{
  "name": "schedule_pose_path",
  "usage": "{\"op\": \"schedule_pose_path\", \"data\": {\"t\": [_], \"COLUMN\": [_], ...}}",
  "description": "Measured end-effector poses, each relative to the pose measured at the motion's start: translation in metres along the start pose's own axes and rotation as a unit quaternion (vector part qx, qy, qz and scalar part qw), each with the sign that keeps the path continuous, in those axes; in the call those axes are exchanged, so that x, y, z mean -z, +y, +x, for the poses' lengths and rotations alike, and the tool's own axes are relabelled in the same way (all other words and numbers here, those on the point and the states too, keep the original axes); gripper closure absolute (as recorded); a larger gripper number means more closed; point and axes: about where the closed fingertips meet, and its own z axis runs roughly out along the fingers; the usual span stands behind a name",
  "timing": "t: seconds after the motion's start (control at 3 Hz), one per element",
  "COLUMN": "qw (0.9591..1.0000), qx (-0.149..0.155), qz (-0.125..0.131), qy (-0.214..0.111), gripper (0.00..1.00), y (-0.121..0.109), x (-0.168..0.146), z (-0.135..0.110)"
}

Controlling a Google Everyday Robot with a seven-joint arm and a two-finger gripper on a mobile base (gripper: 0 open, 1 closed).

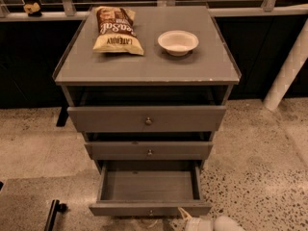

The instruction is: Close bottom drawer

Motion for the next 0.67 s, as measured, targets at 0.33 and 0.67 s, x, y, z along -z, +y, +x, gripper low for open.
{"op": "schedule_pose_path", "data": {"t": [0.33, 0.67], "qw": [1.0000, 0.9999], "qx": [0.000, -0.007], "qz": [0.000, -0.011], "qy": [0.000, 0.011], "gripper": [0.00, 0.00], "y": [0.000, 0.010], "x": [0.000, -0.005], "z": [0.000, 0.010]}}
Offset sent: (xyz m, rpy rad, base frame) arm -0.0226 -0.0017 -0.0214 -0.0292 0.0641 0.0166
